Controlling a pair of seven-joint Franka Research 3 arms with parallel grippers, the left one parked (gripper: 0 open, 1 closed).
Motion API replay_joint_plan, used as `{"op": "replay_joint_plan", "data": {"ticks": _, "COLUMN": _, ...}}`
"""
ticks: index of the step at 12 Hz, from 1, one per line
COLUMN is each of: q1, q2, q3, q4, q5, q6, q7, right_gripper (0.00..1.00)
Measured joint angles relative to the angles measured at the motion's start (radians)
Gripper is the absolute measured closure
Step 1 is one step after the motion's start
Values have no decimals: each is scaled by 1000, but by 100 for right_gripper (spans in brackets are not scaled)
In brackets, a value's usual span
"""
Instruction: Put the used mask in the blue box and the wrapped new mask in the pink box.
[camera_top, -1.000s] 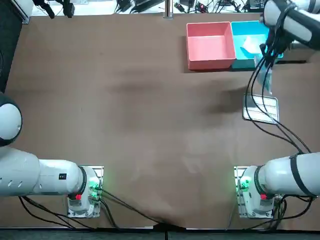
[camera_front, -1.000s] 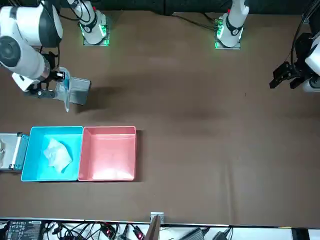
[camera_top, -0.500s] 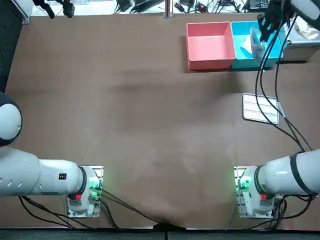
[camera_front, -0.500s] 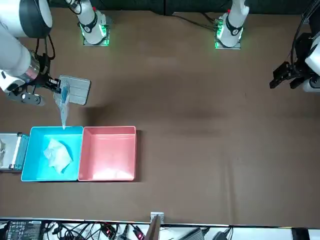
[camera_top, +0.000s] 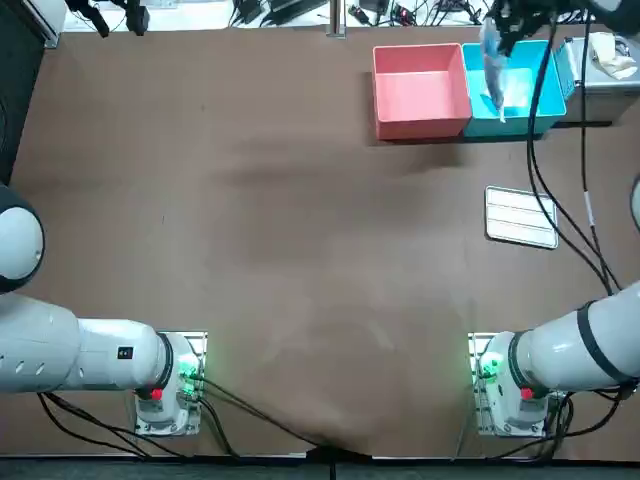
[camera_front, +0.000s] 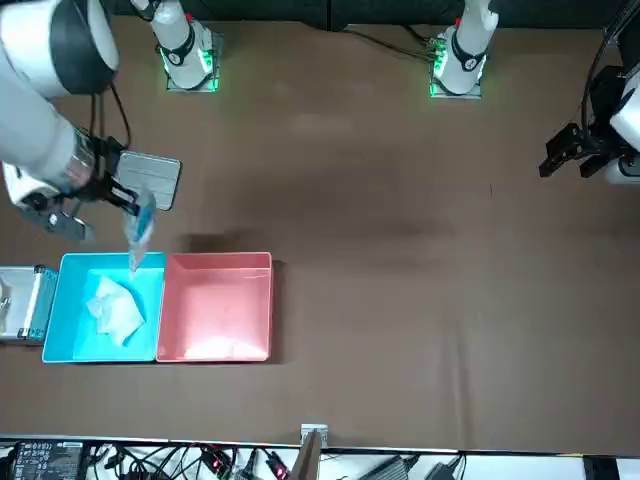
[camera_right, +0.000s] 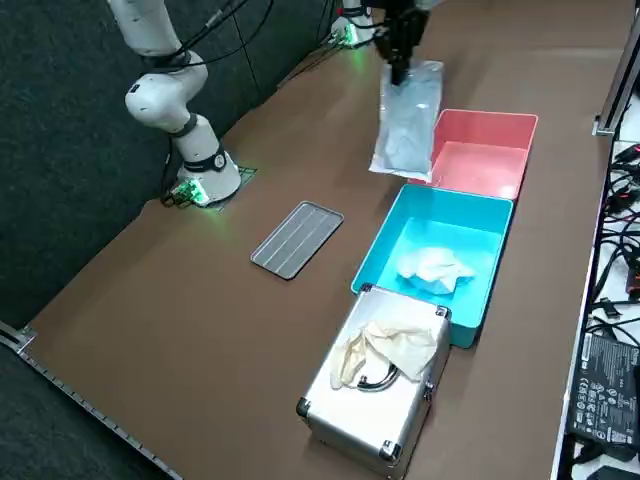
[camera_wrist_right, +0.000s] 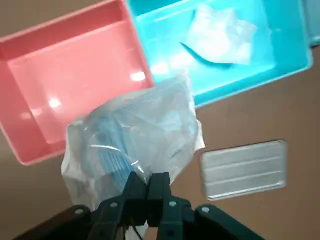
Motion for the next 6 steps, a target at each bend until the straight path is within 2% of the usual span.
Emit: {"op": "replay_joint_plan", "data": {"ticks": 6, "q1": 83, "q2": 197, "q3": 0, "q4": 123, "q5": 0, "q6": 115, "q7": 117, "right_gripper": 98}}
